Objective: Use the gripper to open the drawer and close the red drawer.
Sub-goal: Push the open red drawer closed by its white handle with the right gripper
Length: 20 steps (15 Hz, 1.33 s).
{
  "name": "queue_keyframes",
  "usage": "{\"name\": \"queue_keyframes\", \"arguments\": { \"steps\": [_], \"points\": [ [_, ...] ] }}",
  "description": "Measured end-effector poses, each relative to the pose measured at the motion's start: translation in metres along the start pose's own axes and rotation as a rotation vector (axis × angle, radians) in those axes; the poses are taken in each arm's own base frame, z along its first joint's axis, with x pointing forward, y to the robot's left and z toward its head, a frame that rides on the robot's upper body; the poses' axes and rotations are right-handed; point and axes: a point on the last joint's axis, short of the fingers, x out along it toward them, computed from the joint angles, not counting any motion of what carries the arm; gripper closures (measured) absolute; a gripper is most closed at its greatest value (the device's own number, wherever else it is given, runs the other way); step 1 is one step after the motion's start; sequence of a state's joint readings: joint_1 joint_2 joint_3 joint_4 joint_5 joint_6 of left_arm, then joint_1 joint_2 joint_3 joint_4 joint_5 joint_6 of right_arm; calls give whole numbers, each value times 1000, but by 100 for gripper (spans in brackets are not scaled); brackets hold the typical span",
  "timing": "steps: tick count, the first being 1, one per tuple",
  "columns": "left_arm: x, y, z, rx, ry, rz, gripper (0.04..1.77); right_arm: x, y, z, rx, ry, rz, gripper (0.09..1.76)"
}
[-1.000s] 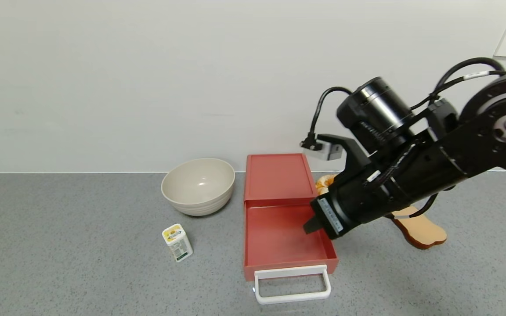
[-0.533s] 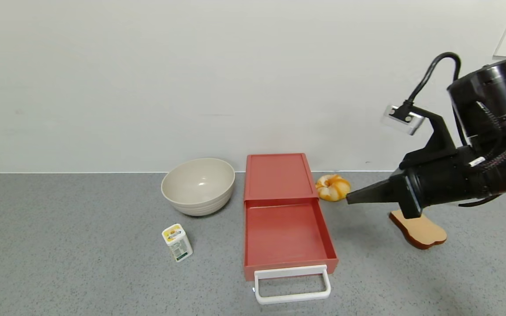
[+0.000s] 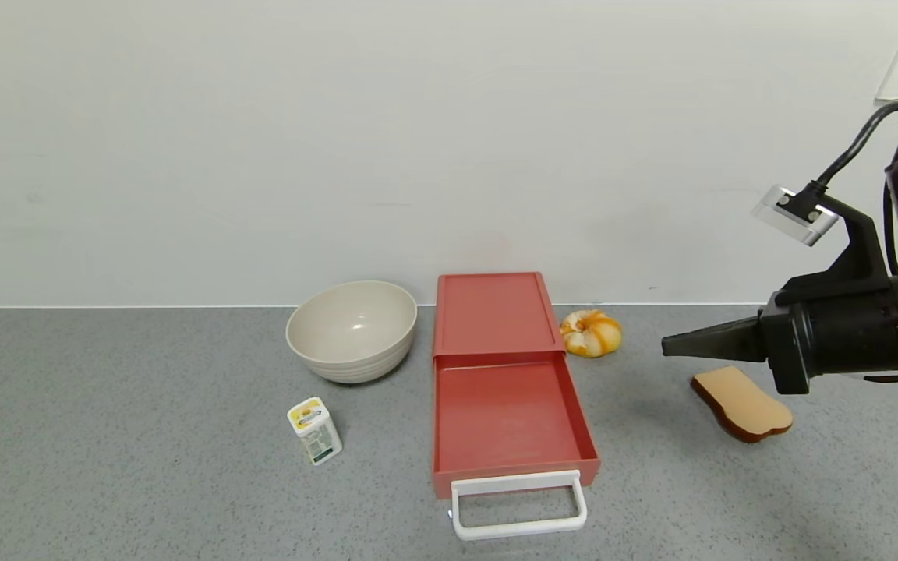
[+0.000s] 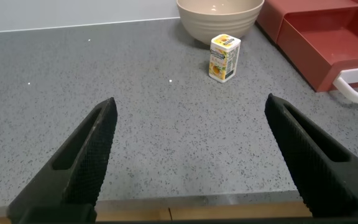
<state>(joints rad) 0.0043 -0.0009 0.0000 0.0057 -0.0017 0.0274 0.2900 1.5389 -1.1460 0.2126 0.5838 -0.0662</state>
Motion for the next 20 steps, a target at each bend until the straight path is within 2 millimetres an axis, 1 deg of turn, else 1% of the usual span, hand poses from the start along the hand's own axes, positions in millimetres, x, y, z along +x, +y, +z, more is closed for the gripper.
{"name": "queue_keyframes", "arguments": {
  "steps": [8,12,14,16,20],
  "points": [
    [0,0,0,0,0,0,9,3,1,-3,26,19,4,173],
    [0,0,0,0,0,0,9,8,10,-6,109,78,26,173],
    [0,0,0,0,0,0,9,12,17,-8,168,146,38,173],
    [0,0,0,0,1,0,9,20,25,-8,226,228,13,173],
    [0,0,0,0,0,0,9,55,47,-12,249,347,-35,173]
  ]
}}
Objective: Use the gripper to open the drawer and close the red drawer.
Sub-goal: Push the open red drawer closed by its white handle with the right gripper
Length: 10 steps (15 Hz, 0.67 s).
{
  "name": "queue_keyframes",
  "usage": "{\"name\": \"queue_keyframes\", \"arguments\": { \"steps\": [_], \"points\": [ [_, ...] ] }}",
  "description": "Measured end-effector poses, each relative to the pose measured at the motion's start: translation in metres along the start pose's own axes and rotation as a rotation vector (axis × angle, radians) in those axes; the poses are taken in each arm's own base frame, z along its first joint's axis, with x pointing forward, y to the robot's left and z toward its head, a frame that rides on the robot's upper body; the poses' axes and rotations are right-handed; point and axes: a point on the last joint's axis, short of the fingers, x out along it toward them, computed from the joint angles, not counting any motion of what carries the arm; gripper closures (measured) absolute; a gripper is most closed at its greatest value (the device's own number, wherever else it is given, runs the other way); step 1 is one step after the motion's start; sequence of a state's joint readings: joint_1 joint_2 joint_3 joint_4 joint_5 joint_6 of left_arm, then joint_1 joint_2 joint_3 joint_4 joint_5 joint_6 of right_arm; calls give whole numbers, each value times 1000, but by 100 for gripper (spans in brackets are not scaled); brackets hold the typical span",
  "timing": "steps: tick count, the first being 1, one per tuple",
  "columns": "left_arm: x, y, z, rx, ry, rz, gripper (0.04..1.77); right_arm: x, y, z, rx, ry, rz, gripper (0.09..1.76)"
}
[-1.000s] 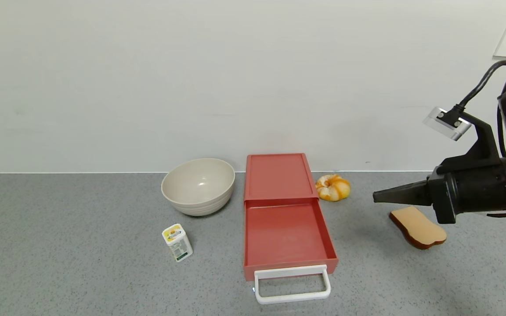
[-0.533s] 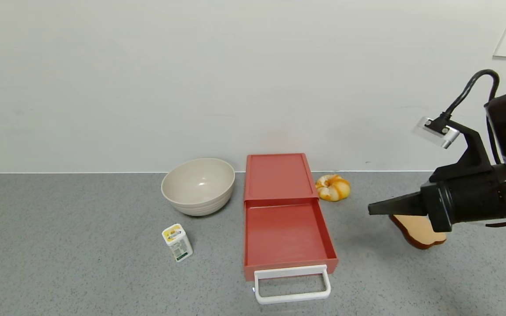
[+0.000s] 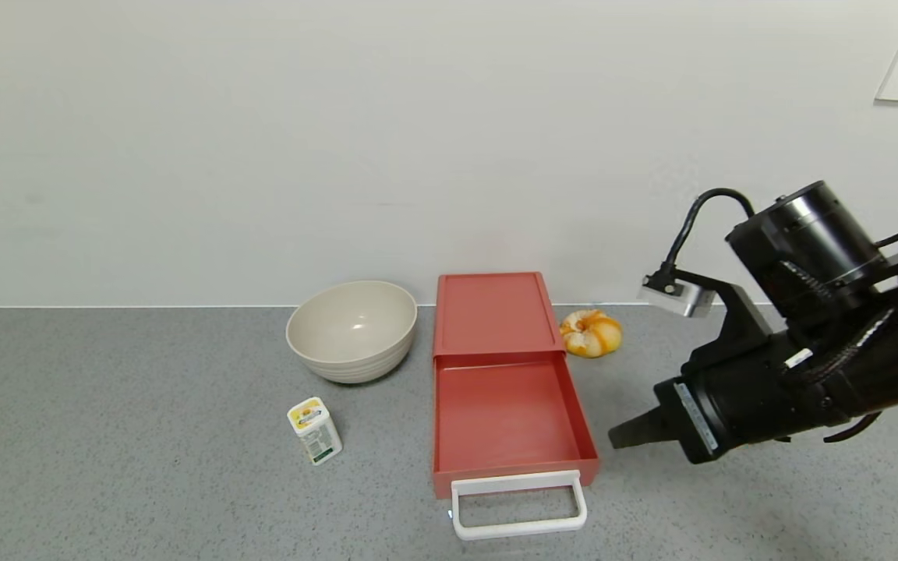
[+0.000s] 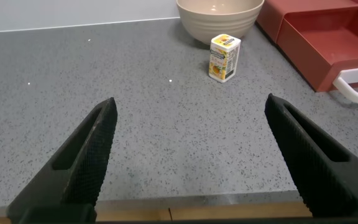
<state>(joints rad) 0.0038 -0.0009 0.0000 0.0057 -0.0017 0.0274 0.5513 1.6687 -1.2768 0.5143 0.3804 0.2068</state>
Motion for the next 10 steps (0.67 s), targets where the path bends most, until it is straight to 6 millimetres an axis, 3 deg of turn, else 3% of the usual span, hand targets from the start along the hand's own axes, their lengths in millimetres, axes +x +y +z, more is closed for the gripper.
{"name": "queue_keyframes", "arguments": {
  "steps": [6,10],
  "points": [
    [0,0,0,0,0,1,9,52,24,-2,42,191,-63,173],
    [0,0,0,0,0,0,9,85,25,-2,47,250,-156,173]
  ]
}}
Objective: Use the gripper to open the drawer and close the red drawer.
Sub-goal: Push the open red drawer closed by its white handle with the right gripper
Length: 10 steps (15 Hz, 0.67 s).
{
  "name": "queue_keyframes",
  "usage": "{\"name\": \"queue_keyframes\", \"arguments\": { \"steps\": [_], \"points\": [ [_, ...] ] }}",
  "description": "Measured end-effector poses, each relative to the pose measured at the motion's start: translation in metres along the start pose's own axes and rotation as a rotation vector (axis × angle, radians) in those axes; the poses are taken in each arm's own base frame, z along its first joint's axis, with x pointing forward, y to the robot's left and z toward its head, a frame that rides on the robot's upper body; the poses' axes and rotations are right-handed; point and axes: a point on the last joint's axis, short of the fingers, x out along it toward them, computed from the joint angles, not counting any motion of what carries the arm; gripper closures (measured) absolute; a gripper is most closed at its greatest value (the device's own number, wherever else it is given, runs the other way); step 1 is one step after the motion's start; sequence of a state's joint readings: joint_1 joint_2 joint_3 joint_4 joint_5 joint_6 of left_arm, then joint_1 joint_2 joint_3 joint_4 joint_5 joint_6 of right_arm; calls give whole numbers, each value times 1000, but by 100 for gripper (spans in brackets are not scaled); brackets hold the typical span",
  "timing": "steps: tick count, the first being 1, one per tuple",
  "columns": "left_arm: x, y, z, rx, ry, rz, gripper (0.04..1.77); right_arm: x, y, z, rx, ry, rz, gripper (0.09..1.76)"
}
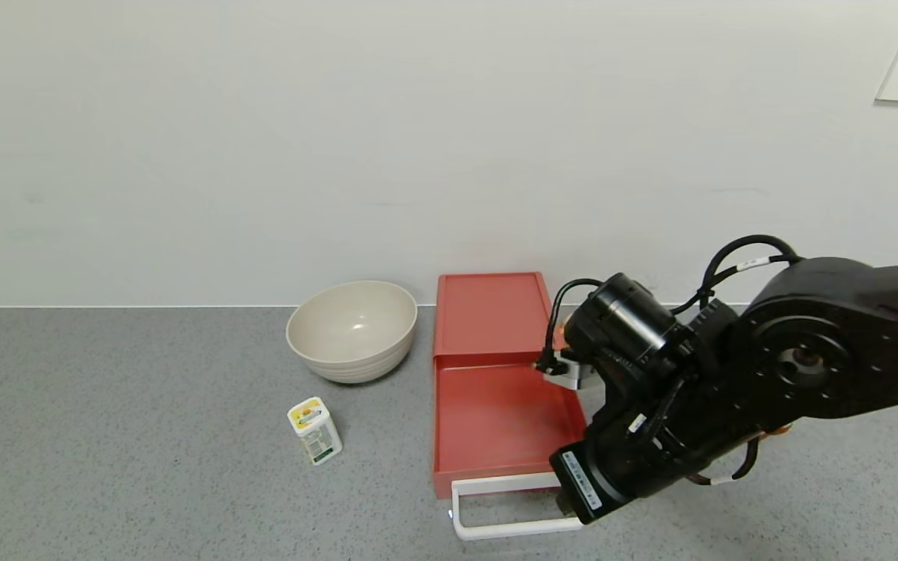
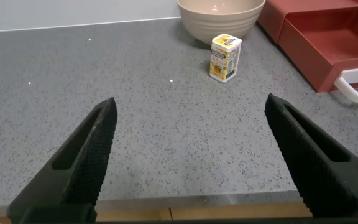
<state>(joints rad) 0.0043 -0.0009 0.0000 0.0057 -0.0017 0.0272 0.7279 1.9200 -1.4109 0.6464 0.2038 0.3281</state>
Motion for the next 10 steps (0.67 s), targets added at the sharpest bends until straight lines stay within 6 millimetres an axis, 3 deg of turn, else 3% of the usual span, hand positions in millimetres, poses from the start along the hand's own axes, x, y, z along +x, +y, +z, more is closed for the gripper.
{"name": "queue_keyframes", "arguments": {
  "steps": [4,10],
  "points": [
    [0,0,0,0,0,0,9,31,-3,6,14,39,-83,173],
    [0,0,0,0,0,0,9,54,-3,18,45,46,-128,173]
  ]
}}
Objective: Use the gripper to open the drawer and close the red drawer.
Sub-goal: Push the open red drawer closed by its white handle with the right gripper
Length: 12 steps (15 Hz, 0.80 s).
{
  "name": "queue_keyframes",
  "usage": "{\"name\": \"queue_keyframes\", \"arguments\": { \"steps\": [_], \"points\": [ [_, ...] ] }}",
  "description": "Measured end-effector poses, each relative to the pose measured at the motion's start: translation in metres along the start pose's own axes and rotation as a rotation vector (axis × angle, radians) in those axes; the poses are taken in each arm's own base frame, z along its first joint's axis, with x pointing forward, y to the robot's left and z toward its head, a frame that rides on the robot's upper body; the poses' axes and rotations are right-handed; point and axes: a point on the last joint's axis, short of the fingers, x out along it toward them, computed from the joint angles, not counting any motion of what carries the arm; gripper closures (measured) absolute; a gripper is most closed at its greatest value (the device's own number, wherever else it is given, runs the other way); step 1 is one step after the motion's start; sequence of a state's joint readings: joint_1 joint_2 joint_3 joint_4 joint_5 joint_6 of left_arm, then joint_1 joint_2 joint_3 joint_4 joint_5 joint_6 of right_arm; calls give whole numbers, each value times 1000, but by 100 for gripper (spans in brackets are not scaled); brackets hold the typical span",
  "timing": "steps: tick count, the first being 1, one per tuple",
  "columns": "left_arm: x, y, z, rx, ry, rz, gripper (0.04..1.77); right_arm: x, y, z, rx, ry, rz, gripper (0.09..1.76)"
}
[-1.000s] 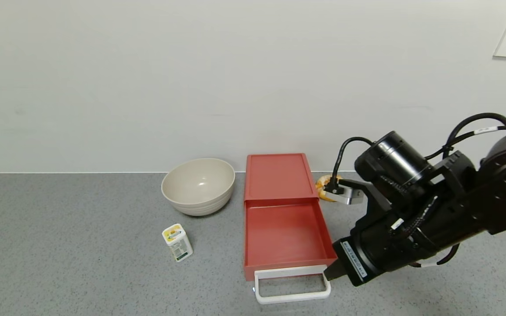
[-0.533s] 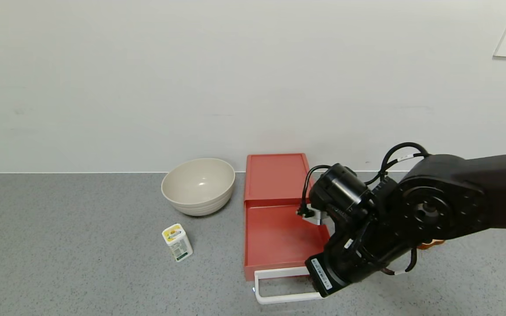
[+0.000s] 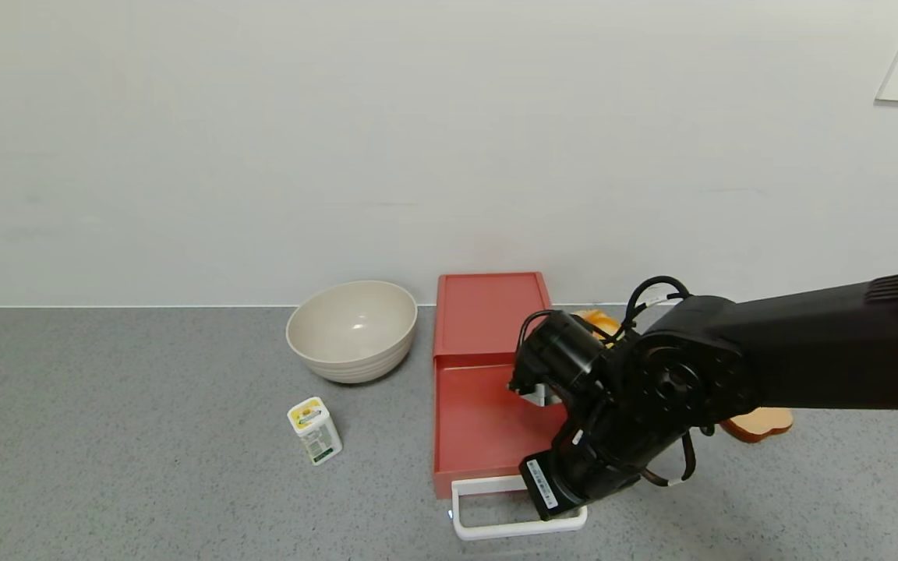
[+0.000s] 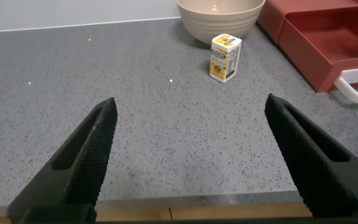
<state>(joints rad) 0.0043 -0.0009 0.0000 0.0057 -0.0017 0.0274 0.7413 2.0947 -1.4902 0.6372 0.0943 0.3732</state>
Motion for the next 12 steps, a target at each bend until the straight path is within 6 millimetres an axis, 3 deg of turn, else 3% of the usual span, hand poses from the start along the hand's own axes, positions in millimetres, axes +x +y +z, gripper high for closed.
{"name": "queue_keyframes", "arguments": {
  "steps": [12],
  "points": [
    [0,0,0,0,0,0,9,22,5,10,30,-3,-59,173]
  ]
}}
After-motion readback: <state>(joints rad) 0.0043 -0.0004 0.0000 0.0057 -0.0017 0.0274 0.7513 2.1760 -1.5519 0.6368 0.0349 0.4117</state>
